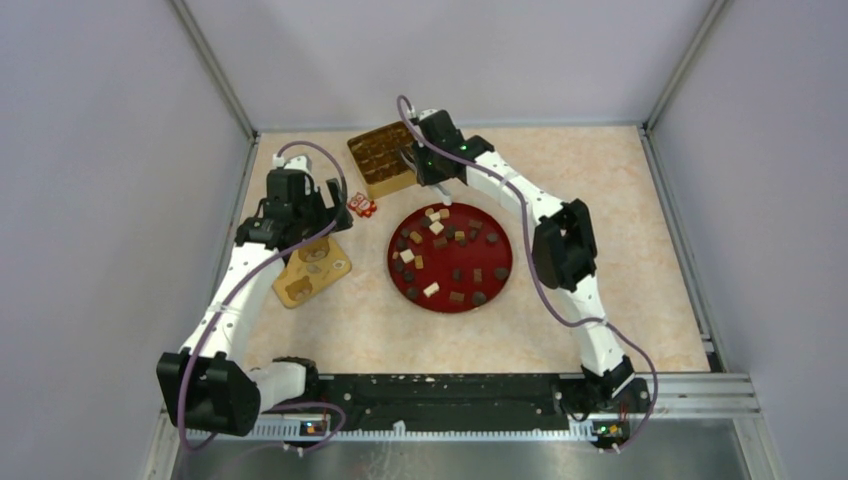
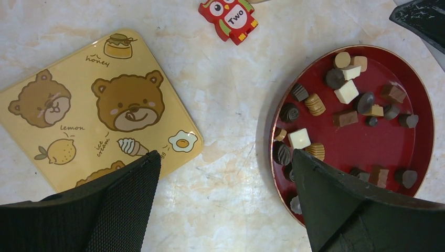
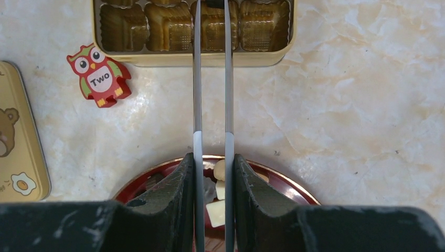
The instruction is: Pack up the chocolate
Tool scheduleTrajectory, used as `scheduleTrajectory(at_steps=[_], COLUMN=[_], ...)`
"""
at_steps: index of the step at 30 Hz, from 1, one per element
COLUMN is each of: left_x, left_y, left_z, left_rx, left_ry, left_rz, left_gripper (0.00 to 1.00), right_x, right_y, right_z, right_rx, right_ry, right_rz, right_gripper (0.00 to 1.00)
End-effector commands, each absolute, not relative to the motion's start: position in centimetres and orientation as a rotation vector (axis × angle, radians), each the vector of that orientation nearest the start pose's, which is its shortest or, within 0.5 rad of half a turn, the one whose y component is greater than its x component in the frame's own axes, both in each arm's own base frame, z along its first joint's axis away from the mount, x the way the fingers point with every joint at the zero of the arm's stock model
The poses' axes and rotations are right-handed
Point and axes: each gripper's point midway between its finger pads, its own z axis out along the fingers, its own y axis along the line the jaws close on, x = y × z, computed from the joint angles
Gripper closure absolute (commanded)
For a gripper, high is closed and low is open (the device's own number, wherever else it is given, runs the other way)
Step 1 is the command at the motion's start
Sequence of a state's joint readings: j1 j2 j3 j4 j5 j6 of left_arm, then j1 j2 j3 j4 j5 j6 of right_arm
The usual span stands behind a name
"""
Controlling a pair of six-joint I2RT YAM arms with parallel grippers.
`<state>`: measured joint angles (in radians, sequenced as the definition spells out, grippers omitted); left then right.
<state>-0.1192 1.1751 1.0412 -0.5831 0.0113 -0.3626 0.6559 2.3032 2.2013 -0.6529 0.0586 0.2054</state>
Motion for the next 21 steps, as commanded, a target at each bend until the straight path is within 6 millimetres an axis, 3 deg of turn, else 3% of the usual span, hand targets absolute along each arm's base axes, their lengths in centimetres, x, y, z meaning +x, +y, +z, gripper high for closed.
scheduleTrajectory(at_steps=[1, 5, 11, 21], left_x=[33.3, 33.2, 33.1, 33.1], left_y=[-5.4, -5.3, -5.2, -5.2], left_z=[19.9, 19.9, 19.9, 20.1], left_rx=[-0.254, -0.253, -0.259, -0.256], left_ry=[2.238, 2.239, 2.24, 2.234], left_rz=[-0.247, -0.242, -0.235, -0.236], left_gripper=[0.01, 0.01, 0.01, 0.01], right_x=[49.8, 50.0, 50.0, 49.8], right_y=[37.0, 37.3, 37.6, 37.6], right_z=[16.9, 16.1, 15.7, 18.0], right_rx=[-0.438, -0.433, -0.429, -0.414], right_ry=[2.211, 2.219, 2.226, 2.185], right_rz=[0.393, 0.4, 0.416, 0.445], right_gripper=[1.0, 0.99, 0.87, 0.71])
